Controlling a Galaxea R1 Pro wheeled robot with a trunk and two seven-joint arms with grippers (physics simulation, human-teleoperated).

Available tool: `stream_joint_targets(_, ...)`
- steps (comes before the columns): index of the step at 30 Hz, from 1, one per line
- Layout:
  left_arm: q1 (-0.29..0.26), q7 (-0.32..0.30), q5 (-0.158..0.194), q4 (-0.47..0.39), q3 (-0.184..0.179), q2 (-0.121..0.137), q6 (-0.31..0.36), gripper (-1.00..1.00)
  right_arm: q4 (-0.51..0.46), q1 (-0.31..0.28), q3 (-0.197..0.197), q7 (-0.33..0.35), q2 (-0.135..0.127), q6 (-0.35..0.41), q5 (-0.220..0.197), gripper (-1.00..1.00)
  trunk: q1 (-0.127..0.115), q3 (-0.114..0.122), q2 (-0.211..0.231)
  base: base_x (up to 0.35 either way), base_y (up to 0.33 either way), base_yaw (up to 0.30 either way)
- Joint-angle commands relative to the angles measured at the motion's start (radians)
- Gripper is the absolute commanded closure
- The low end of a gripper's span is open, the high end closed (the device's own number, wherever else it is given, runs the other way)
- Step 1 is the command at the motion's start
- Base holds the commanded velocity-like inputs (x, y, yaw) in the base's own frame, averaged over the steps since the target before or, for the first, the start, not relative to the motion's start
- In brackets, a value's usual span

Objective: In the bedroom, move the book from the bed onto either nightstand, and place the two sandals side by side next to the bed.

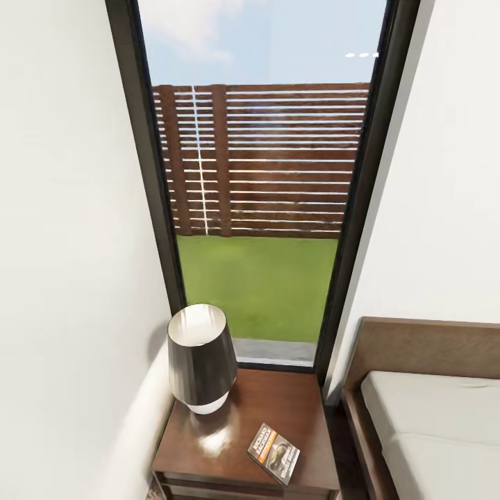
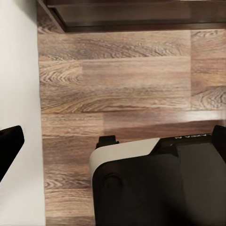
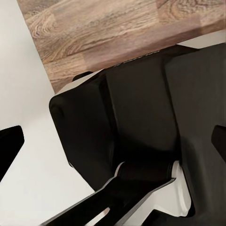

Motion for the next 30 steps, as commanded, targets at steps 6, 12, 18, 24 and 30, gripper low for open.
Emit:
stream_joint_targets(6, 0.002, 0.032, 0.004, 0.002, -0.008, 0.000, 0.004, -1.00, 0.002, 0.000, -0.008, 0.003, -0.001, 0.004, -0.005, -1.00, 0.001, -0.002, -0.002, 0.000, 0.000, 0.000)
stream_joint_targets(12, 0.004, 0.063, 0.004, 0.015, -0.005, 0.000, 0.008, -1.00, 0.002, 0.001, -0.008, 0.003, -0.001, 0.004, -0.005, -1.00, 0.001, -0.002, -0.002, 0.000, 0.000, 0.000)
stream_joint_targets(18, 0.009, 0.076, 0.005, 0.031, -0.002, 0.000, 0.010, -1.00, 0.002, 0.001, -0.008, 0.003, -0.001, 0.004, -0.005, -1.00, 0.001, -0.002, -0.002, 0.000, 0.000, 0.000)
stream_joint_targets(24, 0.010, 0.081, 0.005, 0.036, -0.001, 0.000, 0.014, -1.00, 0.002, 0.001, -0.008, 0.003, -0.001, 0.004, -0.005, -1.00, 0.001, -0.002, -0.002, 0.000, 0.000, 0.000)
stream_joint_targets(30, 0.016, 0.082, 0.006, 0.037, 0.001, 0.000, 0.015, -1.00, 0.002, 0.001, -0.008, 0.003, -0.001, 0.004, -0.005, -1.00, 0.001, -0.002, -0.002, 0.000, 0.000, 0.000)
